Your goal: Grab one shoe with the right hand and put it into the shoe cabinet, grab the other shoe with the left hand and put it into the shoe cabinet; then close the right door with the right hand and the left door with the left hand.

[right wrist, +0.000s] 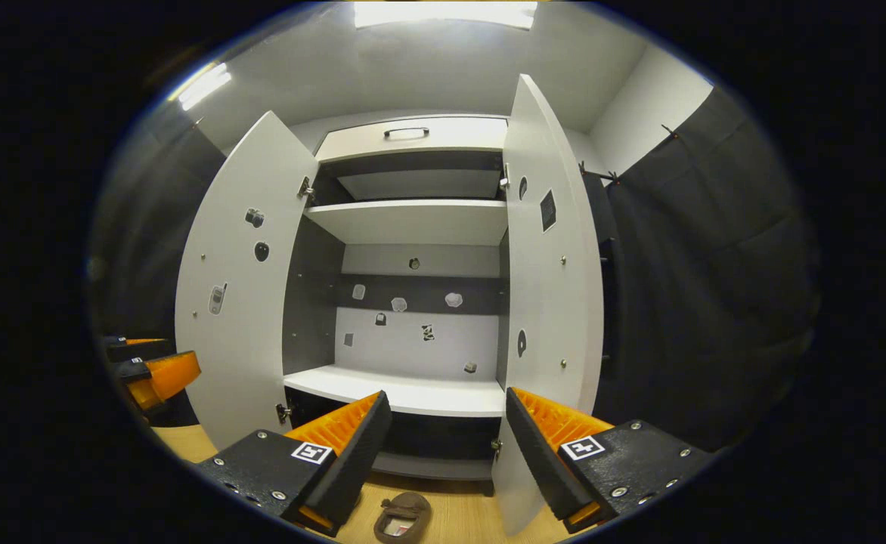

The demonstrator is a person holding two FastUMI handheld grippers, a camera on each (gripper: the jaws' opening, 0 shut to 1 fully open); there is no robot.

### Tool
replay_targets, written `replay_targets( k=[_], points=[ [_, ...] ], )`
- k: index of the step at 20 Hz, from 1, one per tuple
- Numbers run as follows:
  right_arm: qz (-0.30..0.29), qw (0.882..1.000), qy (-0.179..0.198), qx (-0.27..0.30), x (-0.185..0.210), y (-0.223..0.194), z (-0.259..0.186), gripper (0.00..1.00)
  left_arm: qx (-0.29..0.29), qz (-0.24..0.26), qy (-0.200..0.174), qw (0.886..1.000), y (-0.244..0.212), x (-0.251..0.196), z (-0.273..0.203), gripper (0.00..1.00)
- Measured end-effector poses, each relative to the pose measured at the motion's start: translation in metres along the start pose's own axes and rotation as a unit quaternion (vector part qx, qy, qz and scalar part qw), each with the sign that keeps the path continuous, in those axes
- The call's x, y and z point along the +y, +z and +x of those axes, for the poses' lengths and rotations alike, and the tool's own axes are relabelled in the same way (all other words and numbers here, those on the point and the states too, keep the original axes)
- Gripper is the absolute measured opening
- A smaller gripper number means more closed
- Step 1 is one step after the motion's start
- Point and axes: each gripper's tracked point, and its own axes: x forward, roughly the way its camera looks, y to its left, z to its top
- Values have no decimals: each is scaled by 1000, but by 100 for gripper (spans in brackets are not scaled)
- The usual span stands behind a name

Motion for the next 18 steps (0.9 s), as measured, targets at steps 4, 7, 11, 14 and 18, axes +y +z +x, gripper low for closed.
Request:
replay_targets(
  k=[4,7,11,14,18],
  points=[
    [-12,999,23,44,23,-55,22,94,0,6,4,1000,-1,1,-3,96],
    [-43,989,30,139,31,-151,37,94,5,7,5,1000,-5,2,-4,99],
    [-57,958,49,276,39,-283,36,95,13,8,17,1000,-10,10,-8,96],
    [-59,928,45,365,32,-361,21,95,16,12,35,999,-11,22,-12,96],
    [-63,904,36,420,24,-416,27,93,26,17,54,998,-14,35,-14,100]
  ],
)
